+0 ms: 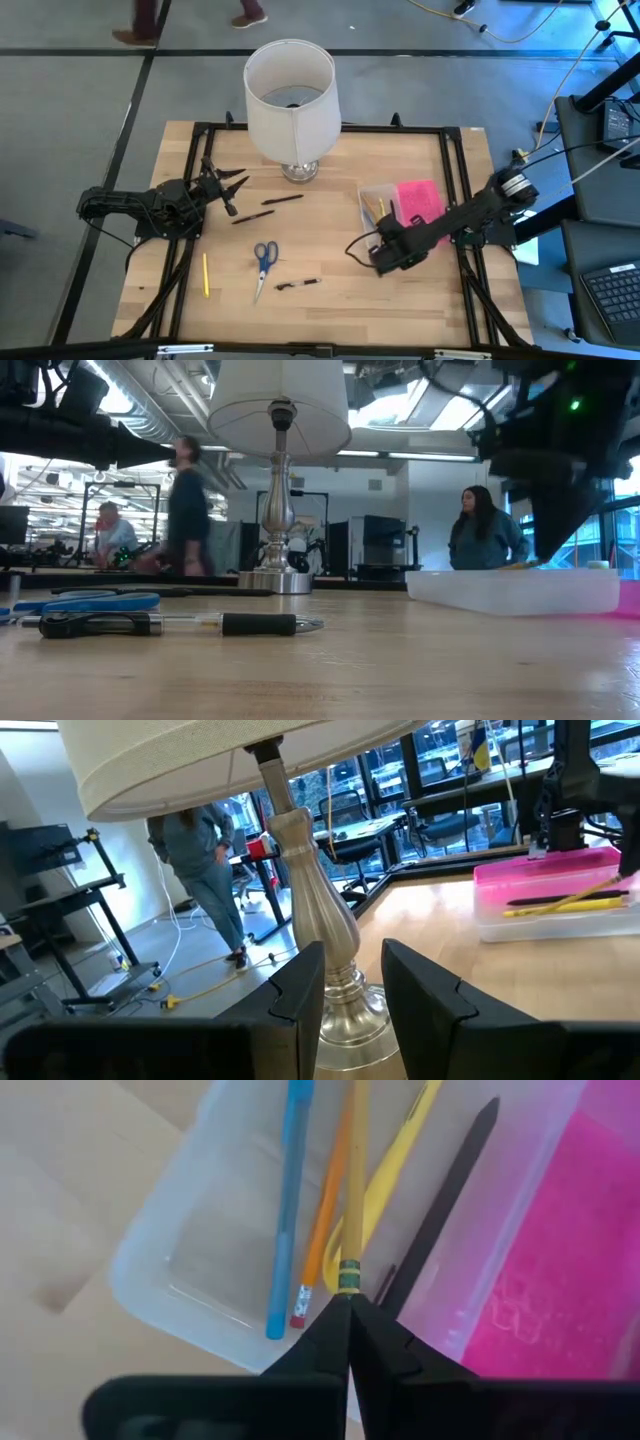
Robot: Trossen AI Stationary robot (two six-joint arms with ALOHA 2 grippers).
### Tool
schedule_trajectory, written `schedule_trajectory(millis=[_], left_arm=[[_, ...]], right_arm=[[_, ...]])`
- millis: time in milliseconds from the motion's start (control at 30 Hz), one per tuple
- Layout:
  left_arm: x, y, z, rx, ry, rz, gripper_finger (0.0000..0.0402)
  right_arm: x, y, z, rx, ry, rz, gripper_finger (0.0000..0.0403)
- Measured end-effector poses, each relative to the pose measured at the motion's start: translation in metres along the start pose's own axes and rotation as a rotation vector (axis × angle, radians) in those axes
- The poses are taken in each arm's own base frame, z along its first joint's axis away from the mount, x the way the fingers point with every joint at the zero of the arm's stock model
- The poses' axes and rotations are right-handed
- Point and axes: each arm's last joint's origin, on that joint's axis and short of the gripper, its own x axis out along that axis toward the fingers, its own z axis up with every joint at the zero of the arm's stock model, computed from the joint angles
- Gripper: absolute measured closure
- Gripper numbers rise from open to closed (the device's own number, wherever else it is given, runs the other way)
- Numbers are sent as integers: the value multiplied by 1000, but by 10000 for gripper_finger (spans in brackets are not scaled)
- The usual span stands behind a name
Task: Pick & place school supplies into a supply box
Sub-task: Put the yellow pencil into the supply box, then put the top black pen into the supply box
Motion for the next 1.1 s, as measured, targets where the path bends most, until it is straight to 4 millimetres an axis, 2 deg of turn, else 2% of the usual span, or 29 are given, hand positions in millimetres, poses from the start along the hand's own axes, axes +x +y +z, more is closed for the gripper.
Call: schedule_trajectory(millis=[167, 300, 533, 733, 900, 1000, 1100], left_arm=[[0, 0, 0, 0, 0, 0, 304], [0, 0, 0, 0, 0, 0, 304], [0, 0, 0, 0, 0, 0, 304], [0, 0, 0, -2, -2, 1, 304], [0, 0, 0, -46, -4, 1, 304], [0, 0, 1, -86, -4, 1, 304], [0, 0, 1, -121, -4, 1, 304]], right_arm=[[17, 9, 0, 5, 29, -32, 395], [21, 11, -1, -23, 36, -45, 386], [15, 7, 1, -49, 33, -28, 322], [-7, -3, 9, -57, 30, -21, 258], [-37, -17, 20, -156, -19, -2, 248], [-45, -22, 24, -138, -106, 14, 248], [-48, -29, 26, -187, -114, 30, 247]])
